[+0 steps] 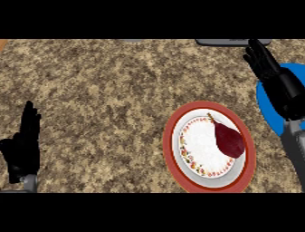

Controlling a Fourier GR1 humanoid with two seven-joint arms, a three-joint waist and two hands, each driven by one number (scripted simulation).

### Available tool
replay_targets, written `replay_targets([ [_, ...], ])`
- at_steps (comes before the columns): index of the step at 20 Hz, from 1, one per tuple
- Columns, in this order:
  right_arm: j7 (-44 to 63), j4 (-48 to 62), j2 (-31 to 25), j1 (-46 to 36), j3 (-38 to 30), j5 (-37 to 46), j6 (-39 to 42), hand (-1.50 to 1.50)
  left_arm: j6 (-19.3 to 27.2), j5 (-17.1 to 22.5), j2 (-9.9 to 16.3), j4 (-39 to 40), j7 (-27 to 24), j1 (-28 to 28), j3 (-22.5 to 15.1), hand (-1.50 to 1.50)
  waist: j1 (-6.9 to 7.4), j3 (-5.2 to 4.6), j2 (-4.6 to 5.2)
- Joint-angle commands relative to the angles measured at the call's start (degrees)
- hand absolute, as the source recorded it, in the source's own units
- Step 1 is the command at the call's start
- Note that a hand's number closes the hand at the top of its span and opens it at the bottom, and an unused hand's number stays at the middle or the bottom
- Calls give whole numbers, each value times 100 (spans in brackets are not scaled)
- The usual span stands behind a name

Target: Pick the pear from the plate and place it in the plate

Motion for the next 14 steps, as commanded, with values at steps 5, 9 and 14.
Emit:
replay_targets([
  [5,-326,748,125,-699,820,-1216,2845,150,-877,87,199,86,275,-636,-479,0,203,-89,12],
  [9,-2122,1228,-497,-641,368,306,2348,-150,-1501,562,294,156,565,-776,-459,0,89,-82,16],
  [14,-3466,2337,-589,-526,581,197,3886,-150,-1720,734,314,380,743,-1110,-363,0,92,-91,-22],
])
